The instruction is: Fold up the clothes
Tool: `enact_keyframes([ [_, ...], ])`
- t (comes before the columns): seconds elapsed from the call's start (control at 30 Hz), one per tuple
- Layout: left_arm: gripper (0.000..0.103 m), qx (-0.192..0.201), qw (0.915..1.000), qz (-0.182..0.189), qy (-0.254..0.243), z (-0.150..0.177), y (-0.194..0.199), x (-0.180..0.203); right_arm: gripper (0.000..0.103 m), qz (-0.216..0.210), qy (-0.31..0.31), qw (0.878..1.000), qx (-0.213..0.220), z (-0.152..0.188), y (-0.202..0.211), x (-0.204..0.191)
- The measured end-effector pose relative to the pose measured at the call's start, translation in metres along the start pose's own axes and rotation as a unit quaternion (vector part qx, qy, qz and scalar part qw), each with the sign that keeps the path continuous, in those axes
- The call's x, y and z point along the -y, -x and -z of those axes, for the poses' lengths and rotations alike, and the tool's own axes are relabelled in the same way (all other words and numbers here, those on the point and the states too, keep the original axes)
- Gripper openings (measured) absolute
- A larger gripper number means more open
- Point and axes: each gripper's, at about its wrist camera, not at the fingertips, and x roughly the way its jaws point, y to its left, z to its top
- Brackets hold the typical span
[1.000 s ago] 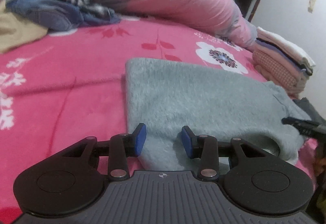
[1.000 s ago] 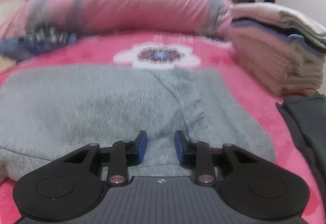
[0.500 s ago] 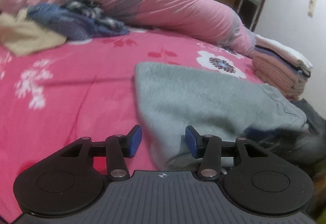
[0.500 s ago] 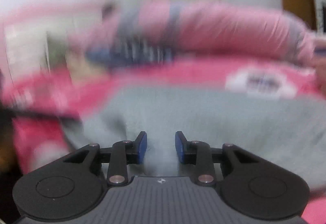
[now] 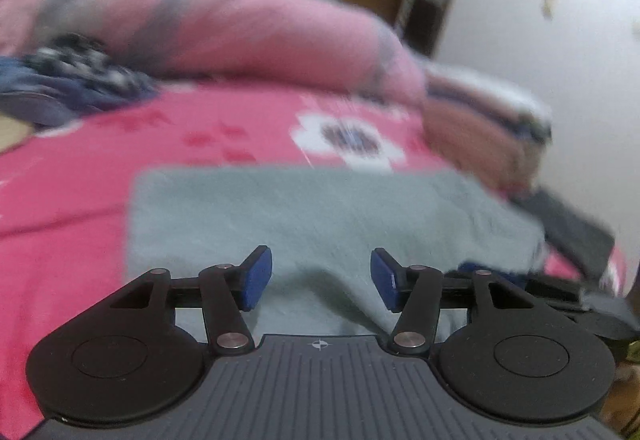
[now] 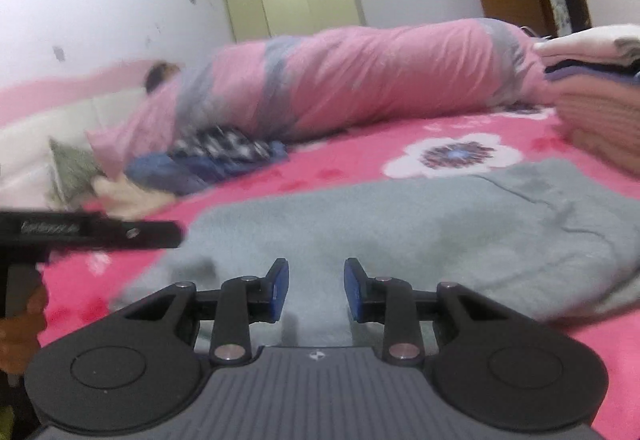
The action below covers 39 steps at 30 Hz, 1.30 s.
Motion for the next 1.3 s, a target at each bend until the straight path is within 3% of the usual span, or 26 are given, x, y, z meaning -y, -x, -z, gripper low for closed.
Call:
enact_keyframes([
  [0.07, 0.056, -0.044, 0.998, -0.039, -0.02, 0.013, -0.023, 0.007, 0.031, 0.034, 0.015, 0.999, -0.033, 0.013, -0.009, 0.007],
  [0.17, 0.059, -0.026, 0.9983, -0.05, -0.016, 0.025, -0.02, 0.007, 0.031, 0.021, 0.013, 1.0, -0.016, 0.023, -0.012, 0.011],
  [0.43, 0.065, -0.033, 0.9968, -0.07, 0.016, 0.024, -0.01, 0.001, 0.033, 0.006, 0.011, 1.0, 0.004, 0.03, -0.009, 0.015],
  [1.1, 0.065, -0.012, 0.9933, -0.028, 0.112, 0.031, 0.015, -0.035, 0.036, 0.044, 0.006, 0.999, -0.022, 0.015, -0.006, 0.001],
  [1.3, 0.065, -0.042, 0.9931, -0.06, 0.092, 0.023, 0.015, -0.024, 0.036, 0.05, 0.029, 0.998, 0.029, -0.006, 0.005, -0.027],
])
